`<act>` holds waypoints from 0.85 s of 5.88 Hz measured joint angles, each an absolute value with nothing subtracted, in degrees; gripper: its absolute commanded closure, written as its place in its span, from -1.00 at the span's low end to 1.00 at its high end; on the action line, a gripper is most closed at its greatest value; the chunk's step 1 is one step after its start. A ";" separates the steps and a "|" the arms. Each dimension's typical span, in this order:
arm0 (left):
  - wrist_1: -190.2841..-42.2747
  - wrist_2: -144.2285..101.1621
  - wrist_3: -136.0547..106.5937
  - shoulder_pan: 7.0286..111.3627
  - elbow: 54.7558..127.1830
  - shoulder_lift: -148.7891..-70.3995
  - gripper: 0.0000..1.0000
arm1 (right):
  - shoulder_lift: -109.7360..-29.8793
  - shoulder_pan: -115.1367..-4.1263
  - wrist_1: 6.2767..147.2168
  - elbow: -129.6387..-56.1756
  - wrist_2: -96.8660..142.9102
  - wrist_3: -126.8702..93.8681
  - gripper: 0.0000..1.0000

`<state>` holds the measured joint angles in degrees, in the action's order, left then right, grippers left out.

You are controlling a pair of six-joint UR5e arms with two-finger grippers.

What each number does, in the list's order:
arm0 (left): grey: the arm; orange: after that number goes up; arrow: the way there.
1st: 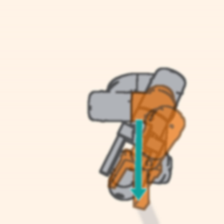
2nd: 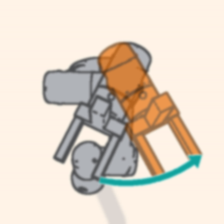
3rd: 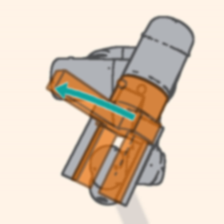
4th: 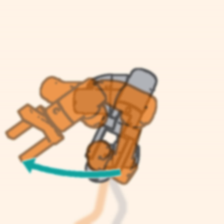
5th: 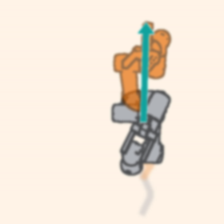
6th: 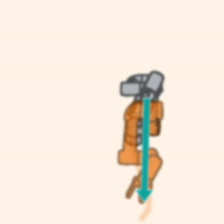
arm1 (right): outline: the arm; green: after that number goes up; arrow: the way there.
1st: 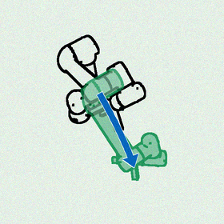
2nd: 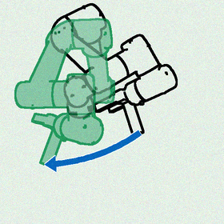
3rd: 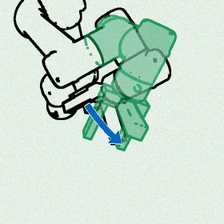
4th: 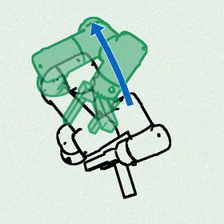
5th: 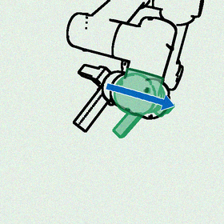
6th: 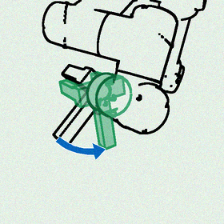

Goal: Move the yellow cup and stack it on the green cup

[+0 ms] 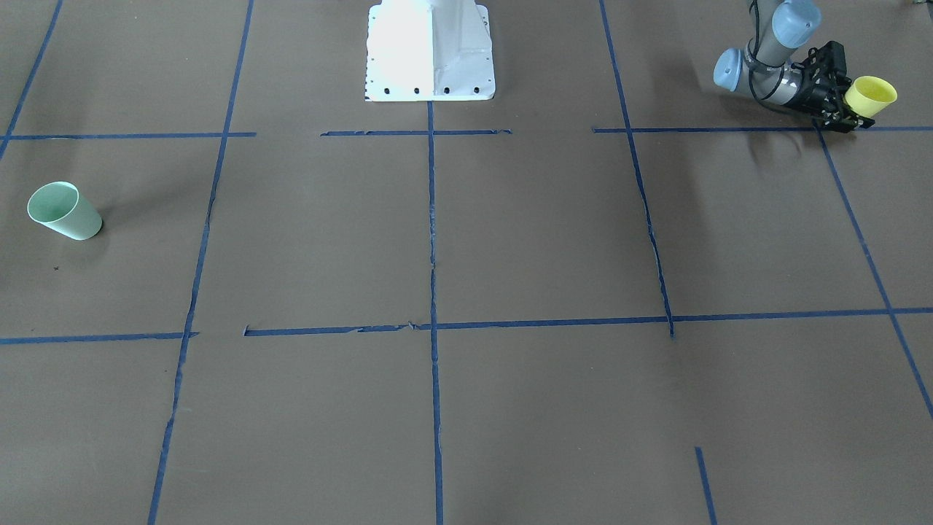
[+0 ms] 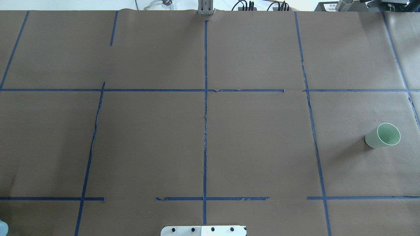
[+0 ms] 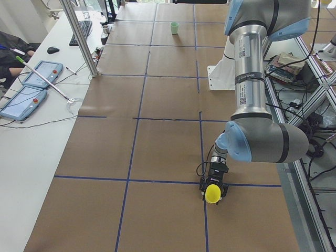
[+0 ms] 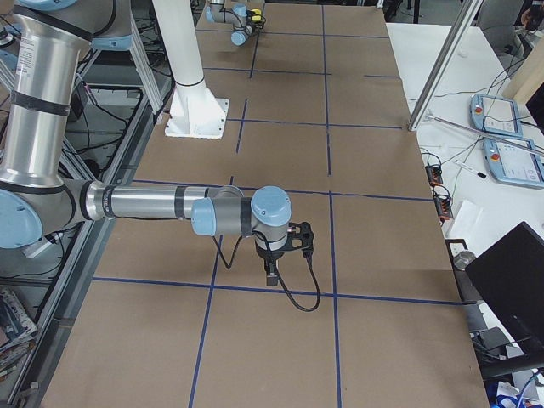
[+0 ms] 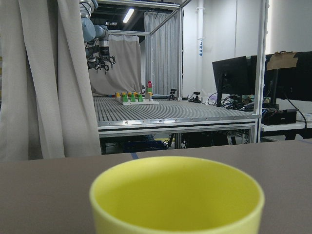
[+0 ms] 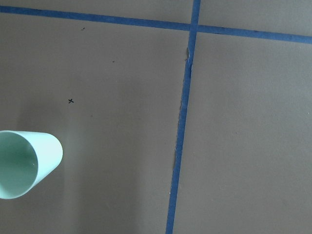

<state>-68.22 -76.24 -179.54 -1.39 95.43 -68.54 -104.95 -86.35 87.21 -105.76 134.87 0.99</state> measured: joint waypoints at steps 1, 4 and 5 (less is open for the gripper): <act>-68.12 -76.18 -179.29 -1.31 95.79 -67.00 0.11 | -104.94 -86.33 87.25 -105.74 134.89 0.94 -1.00; -69.49 -71.33 -173.86 0.24 95.41 -63.38 0.11 | -104.94 -86.35 87.30 -105.63 134.91 0.88 -1.00; -72.40 -66.17 -169.42 4.39 95.05 -63.11 0.11 | -104.94 -86.35 87.37 -105.55 134.91 0.88 -1.00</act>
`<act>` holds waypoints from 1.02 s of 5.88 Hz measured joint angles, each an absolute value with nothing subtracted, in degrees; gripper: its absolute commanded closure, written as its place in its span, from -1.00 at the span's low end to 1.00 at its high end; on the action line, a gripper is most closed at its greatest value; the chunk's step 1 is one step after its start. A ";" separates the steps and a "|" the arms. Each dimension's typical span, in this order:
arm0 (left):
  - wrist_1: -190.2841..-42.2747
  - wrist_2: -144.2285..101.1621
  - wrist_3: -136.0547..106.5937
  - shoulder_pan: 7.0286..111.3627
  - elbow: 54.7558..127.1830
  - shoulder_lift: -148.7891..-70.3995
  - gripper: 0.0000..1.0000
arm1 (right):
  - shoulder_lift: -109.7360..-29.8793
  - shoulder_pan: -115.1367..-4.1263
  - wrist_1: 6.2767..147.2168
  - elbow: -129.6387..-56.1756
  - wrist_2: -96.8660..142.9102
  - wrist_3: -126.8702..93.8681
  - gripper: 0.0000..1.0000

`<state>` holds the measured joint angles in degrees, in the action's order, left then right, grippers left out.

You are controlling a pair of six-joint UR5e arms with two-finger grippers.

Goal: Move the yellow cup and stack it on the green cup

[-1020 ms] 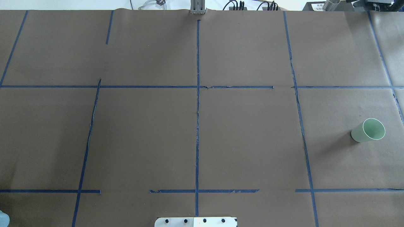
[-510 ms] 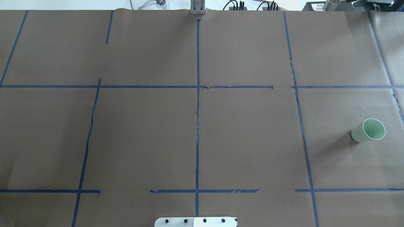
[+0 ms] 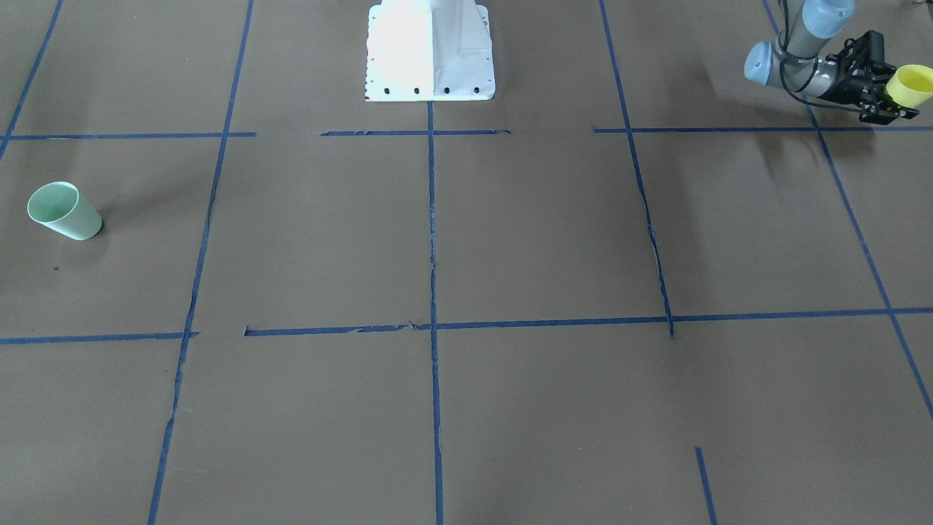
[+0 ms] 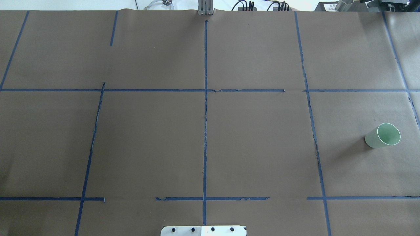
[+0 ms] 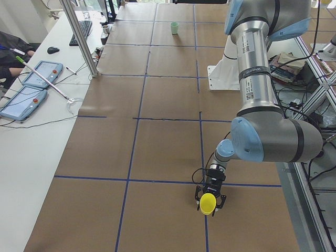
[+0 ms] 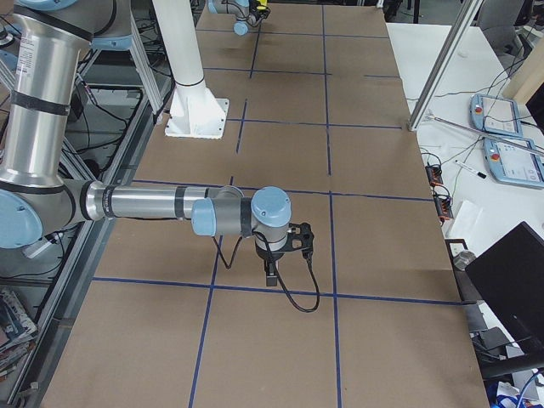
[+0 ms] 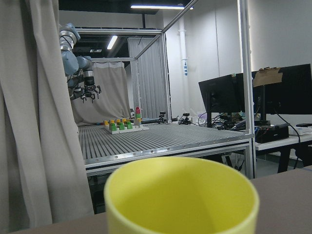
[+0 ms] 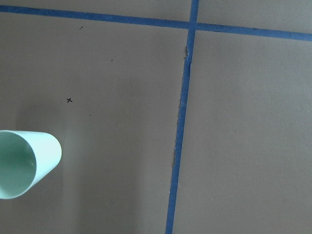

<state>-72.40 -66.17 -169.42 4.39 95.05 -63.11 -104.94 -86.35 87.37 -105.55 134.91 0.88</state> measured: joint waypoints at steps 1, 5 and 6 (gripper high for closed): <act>-77.28 -59.47 -161.88 11.91 94.48 -63.20 0.11 | -104.94 -86.33 87.43 -105.41 134.91 0.88 -1.00; -118.78 -48.46 -108.03 44.49 90.15 -69.66 0.16 | -104.94 -86.23 87.45 -105.12 134.99 0.77 -1.00; -130.81 -50.00 -92.15 50.48 88.35 -73.02 0.19 | -104.94 -86.22 87.45 -105.12 135.00 0.75 -1.00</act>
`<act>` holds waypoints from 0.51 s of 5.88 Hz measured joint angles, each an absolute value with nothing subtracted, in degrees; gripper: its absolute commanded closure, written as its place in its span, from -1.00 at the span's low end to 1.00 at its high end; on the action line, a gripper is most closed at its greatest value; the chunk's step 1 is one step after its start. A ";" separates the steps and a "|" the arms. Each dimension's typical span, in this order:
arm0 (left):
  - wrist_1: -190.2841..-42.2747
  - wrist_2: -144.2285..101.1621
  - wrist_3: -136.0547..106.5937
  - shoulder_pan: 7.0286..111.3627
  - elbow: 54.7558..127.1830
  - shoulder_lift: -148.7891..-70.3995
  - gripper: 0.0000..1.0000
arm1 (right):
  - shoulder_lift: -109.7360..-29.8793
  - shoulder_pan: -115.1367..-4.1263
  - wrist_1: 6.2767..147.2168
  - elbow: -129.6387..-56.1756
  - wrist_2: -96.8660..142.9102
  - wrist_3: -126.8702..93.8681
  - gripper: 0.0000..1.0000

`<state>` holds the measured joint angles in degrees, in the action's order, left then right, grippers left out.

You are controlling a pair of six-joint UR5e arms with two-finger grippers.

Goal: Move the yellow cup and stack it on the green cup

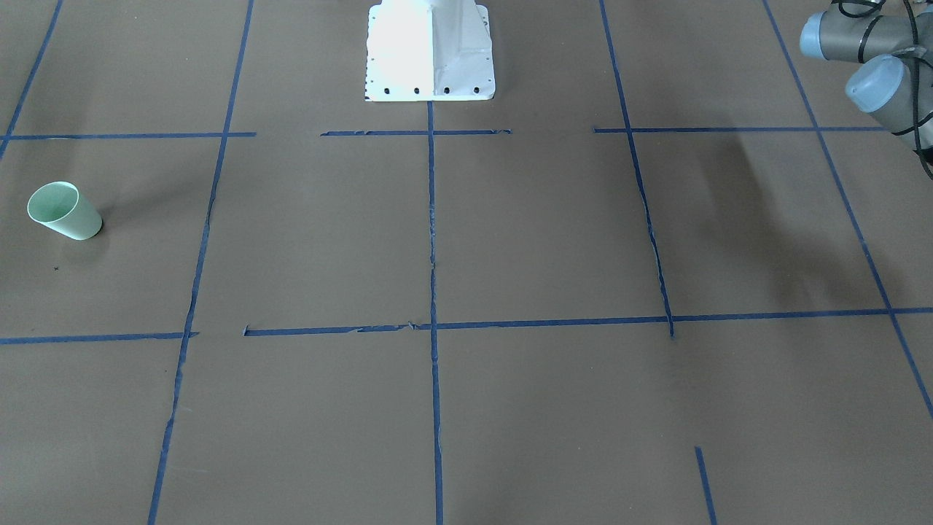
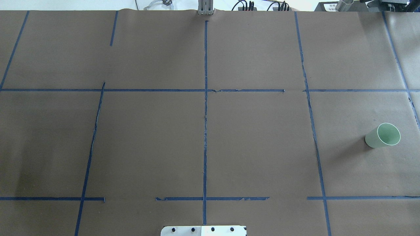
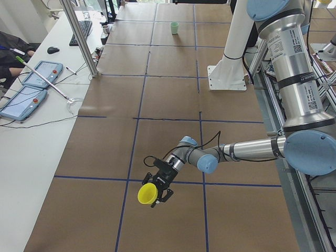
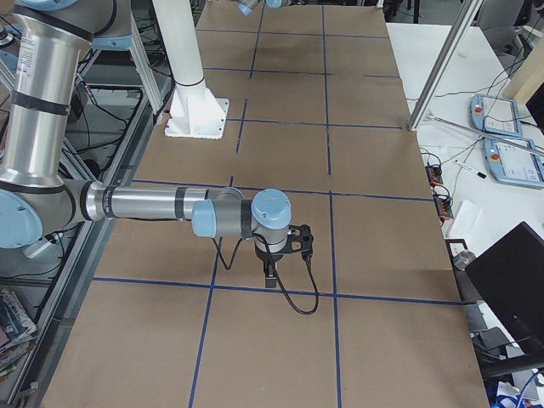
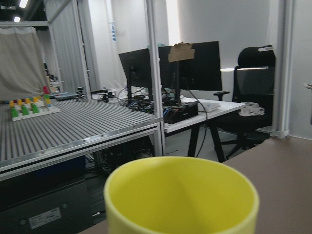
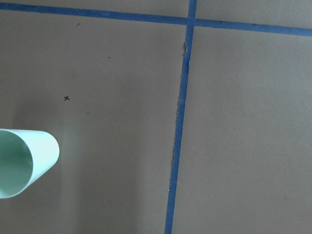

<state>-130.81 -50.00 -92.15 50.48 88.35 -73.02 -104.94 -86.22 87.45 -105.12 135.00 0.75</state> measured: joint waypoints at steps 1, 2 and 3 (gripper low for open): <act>-142.49 -54.90 -78.37 54.82 87.30 -75.32 0.20 | -104.94 -86.22 87.45 -105.12 135.00 0.75 -1.00; -151.24 -60.60 -67.28 57.50 87.45 -77.44 0.25 | -104.94 -86.22 87.45 -105.12 135.03 0.72 -1.00; -156.96 -67.88 -60.53 58.91 88.15 -79.97 0.33 | -104.97 -86.22 87.45 -105.12 135.06 0.71 -1.00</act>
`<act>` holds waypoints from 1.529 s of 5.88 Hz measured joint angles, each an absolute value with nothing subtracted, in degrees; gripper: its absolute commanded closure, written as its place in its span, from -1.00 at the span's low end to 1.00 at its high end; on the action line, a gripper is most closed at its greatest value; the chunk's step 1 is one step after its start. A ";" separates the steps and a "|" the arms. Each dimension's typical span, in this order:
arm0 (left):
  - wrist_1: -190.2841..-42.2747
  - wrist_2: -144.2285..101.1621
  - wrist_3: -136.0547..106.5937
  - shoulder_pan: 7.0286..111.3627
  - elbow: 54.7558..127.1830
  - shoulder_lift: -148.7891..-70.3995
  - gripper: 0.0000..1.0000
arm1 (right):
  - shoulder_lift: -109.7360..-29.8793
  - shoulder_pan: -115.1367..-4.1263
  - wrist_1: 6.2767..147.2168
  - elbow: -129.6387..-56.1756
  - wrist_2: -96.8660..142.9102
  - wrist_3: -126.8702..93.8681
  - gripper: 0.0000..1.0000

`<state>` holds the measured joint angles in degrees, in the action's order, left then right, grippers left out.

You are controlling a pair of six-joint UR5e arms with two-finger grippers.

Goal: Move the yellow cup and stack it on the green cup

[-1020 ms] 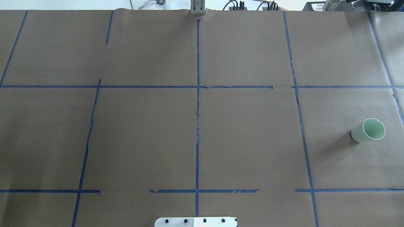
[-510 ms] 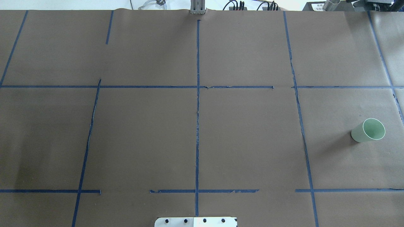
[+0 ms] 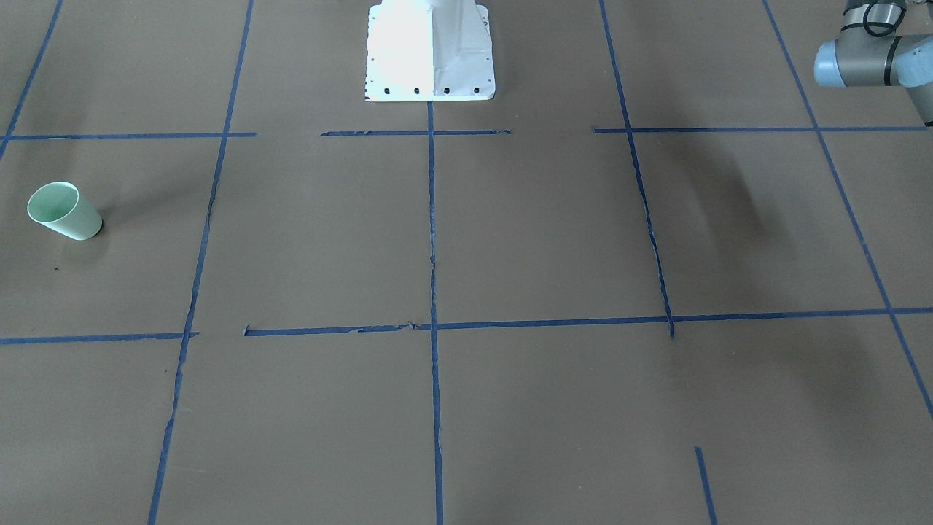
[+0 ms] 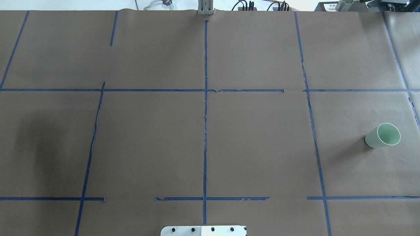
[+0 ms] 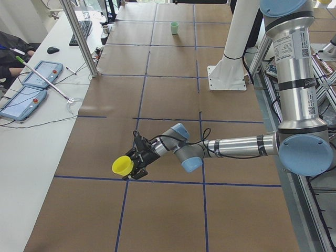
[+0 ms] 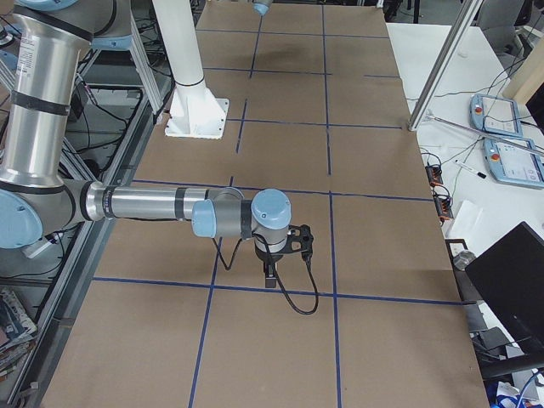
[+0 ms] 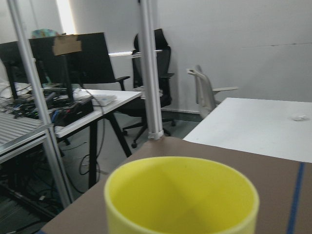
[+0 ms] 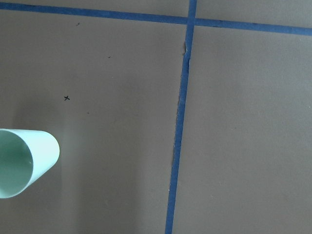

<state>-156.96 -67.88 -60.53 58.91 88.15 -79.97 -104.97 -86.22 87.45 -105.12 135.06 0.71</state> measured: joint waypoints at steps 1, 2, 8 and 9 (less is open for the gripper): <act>-162.17 -78.22 -57.83 59.71 88.76 -82.46 0.28 | -105.00 -86.22 87.45 -105.12 135.08 0.70 -1.00; -167.11 -86.20 -54.52 60.25 89.24 -85.58 0.24 | -105.02 -86.22 87.45 -105.11 135.09 0.70 -1.00; -153.45 -59.78 -52.39 41.00 87.44 -114.17 0.44 | -100.49 -85.60 87.60 -105.88 136.32 -1.00 -1.00; -147.00 -53.38 -52.47 36.72 87.33 -118.17 0.43 | -97.94 -84.22 87.91 -105.89 136.75 -4.52 -1.00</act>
<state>-147.00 -53.38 -52.47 36.72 87.33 -118.17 -97.94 -84.22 87.91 -105.89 136.75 -4.52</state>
